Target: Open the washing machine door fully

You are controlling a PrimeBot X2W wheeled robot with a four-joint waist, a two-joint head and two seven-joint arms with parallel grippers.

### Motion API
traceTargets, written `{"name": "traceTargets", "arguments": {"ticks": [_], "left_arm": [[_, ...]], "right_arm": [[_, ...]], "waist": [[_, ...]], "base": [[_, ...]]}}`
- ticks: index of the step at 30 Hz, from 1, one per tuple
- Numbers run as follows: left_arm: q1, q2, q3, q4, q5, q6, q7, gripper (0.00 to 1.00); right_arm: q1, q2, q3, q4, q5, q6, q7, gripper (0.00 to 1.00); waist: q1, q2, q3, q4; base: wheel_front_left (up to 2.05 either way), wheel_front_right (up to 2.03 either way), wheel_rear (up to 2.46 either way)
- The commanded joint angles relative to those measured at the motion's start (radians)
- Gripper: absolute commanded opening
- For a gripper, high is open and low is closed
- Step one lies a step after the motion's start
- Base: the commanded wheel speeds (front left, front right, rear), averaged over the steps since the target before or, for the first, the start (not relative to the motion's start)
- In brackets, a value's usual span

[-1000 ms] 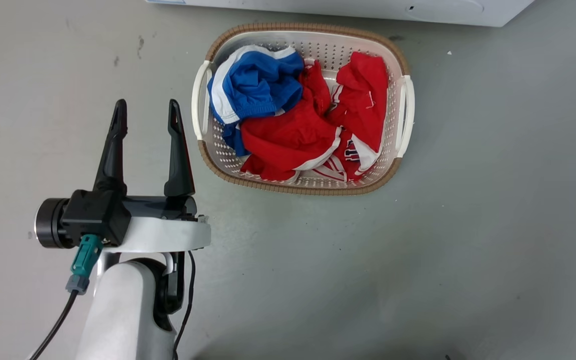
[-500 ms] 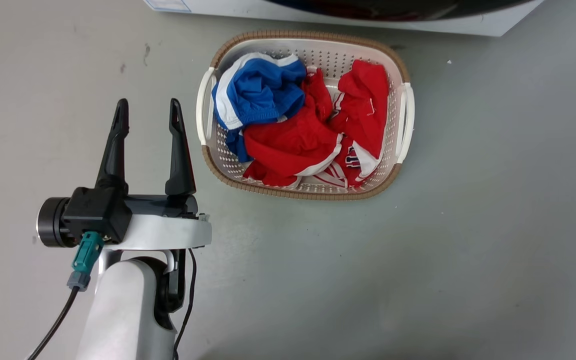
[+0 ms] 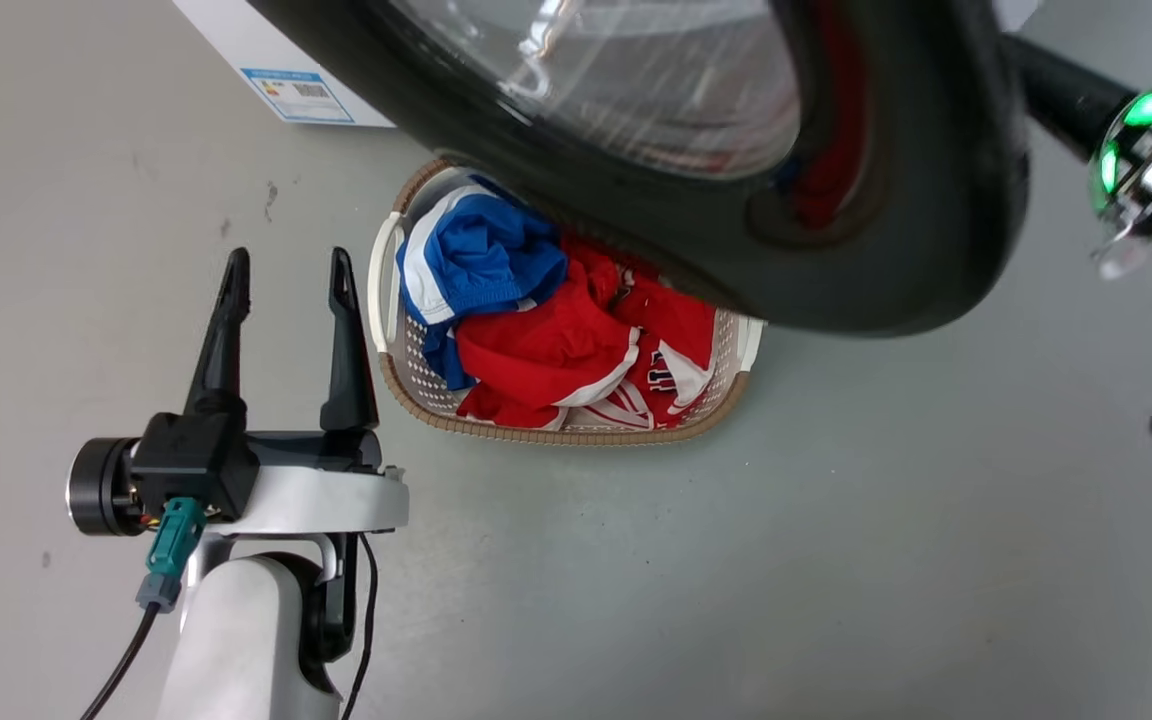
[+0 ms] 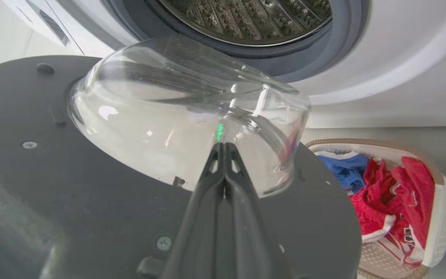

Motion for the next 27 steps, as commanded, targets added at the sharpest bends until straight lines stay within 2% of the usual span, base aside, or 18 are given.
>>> {"name": "traceTargets", "arguments": {"ticks": [1, 13, 27], "left_arm": [[0.007, 0.001, 0.005, 0.002, 0.004, -0.002, -0.003, 1.0], [0.042, 0.001, 0.012, 0.011, 0.011, -0.007, -0.003, 1.0], [0.092, 0.001, -0.002, 0.029, 0.012, -0.009, -0.003, 1.0]], "right_arm": [[0.02, 0.009, 0.007, -0.013, 0.008, 0.003, 0.005, 0.0], [0.228, 0.031, 0.063, -0.178, 0.04, 0.003, 0.054, 0.0], [0.387, 0.094, 0.158, -0.234, 0.062, 0.003, 0.084, 0.0]], "waist": [[0.0, 0.0, -0.007, -0.004], [0.0, 0.0, -0.071, -0.017], [0.0, 0.0, -0.178, -0.007]], "base": [[0.0, 0.0, 0.0], [0.0, 0.0, 0.0], [0.0, 0.0, 0.0]]}}
